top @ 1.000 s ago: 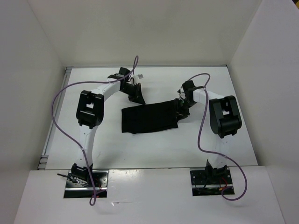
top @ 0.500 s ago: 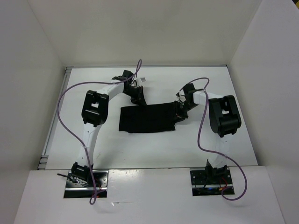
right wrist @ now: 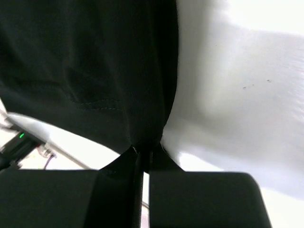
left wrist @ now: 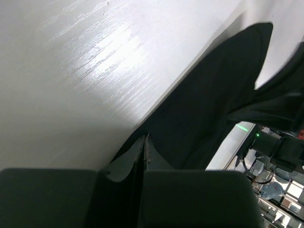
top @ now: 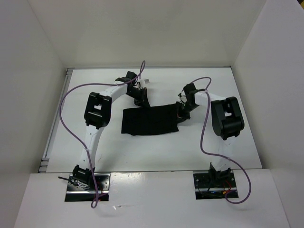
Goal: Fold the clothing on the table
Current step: Fold the skirt
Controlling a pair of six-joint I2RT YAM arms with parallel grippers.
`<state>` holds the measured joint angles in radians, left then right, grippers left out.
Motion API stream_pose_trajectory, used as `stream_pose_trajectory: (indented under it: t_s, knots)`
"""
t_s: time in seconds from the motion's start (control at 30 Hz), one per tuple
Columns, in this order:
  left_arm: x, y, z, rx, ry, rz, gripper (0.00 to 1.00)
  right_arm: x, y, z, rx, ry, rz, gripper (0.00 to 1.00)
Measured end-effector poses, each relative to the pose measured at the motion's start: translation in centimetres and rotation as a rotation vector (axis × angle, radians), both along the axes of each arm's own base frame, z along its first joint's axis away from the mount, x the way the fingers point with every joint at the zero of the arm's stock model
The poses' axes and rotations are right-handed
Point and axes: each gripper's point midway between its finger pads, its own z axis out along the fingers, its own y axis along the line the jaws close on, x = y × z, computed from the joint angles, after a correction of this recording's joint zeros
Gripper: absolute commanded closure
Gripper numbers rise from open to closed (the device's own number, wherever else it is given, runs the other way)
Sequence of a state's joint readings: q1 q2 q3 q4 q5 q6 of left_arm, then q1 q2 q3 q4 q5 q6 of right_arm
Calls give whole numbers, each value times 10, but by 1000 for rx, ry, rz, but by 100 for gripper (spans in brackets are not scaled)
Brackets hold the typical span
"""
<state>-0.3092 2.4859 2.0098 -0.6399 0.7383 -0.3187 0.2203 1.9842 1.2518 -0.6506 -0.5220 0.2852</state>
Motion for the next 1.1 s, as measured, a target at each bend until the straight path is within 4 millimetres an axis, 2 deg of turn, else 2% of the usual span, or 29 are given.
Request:
stream_pose_trajectory:
  t_s: [0.1,0.2,0.33,0.43,0.53,0.67,0.83,0.9,1.0,1.07,1.1]
  knots:
    - [0,0,0,2,0,1,99,15,2,19,-60,-78,2,100]
    - [0,0,0,5,-1,2,100,36,16,58,-64,-201,15,100]
    - [0,0,-1,7,-2,3,100,49,50,113,-29,-355,69,100]
    - [0,0,-1,7,-3,3,100,43,80,135,2,-404,126,100]
    - [0,0,0,6,-3,3,100,28,103,140,19,-411,184,100]
    - [0,0,0,7,-6,3,98,8,118,138,21,-387,237,100]
    - [-1,10,7,56,-35,29,76,5,117,136,10,-377,239,100]
    - [1,23,16,86,-58,57,73,6,115,135,1,-375,234,100]
    - [11,56,41,139,-110,141,73,6,115,135,-4,-376,232,100]
    - [18,88,64,182,-164,216,81,7,114,134,-8,-376,231,100]
    - [21,103,76,209,-194,255,95,7,114,134,-9,-376,230,100]
